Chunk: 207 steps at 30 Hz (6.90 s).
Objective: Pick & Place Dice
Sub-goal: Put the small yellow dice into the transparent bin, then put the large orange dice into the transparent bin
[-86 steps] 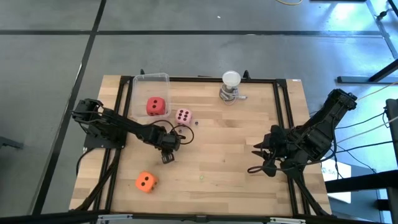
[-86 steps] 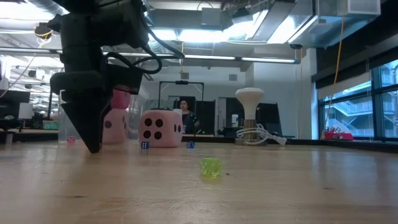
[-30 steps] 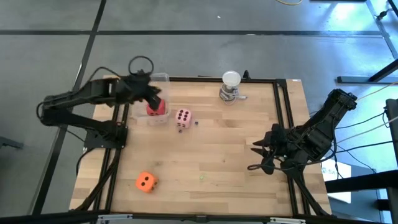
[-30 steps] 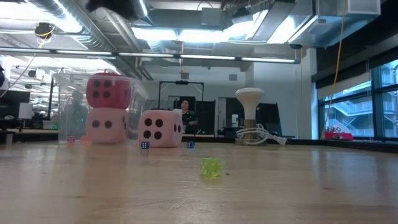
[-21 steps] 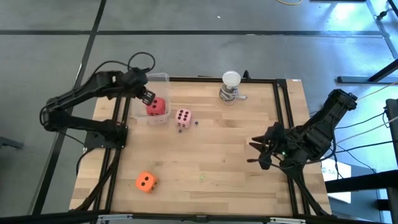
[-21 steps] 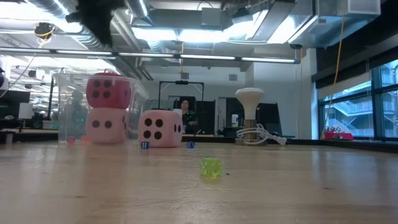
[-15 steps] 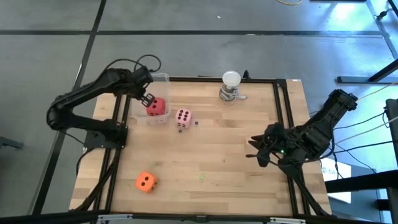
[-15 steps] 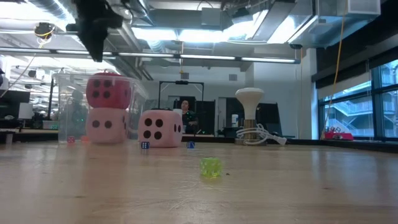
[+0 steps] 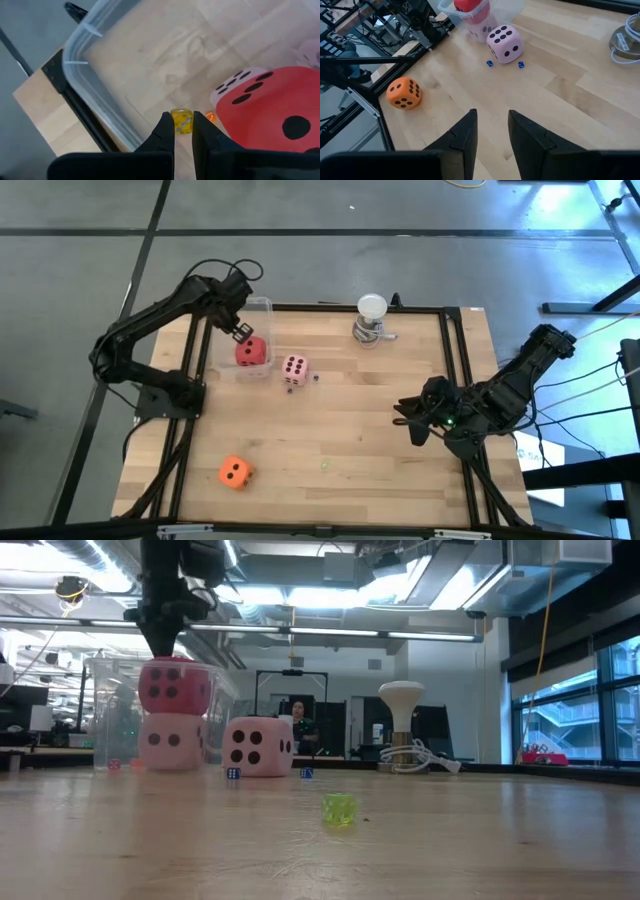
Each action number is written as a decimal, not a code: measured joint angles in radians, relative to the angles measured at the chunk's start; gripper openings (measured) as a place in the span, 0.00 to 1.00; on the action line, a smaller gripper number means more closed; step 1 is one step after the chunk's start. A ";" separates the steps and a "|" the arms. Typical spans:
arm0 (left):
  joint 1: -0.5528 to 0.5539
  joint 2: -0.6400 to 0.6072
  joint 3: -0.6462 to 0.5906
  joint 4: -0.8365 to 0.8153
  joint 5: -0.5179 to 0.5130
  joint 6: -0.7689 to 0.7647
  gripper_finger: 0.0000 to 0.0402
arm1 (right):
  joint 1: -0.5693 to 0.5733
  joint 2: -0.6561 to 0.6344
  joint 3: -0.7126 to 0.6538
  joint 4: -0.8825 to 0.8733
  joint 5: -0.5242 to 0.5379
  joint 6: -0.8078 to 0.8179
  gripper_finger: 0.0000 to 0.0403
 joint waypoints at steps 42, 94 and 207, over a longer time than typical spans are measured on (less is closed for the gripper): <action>0.004 0.024 0.000 0.007 -0.046 0.051 0.41 | 0.000 0.000 0.000 0.006 0.004 -0.005 0.27; -0.931 -0.188 0.218 -0.002 0.126 -0.153 0.41 | -0.119 0.000 0.000 0.026 -0.100 -0.354 0.27; -1.375 0.080 -0.072 0.060 -0.121 -0.662 0.28 | -0.153 0.000 0.000 0.413 -0.180 -0.638 0.27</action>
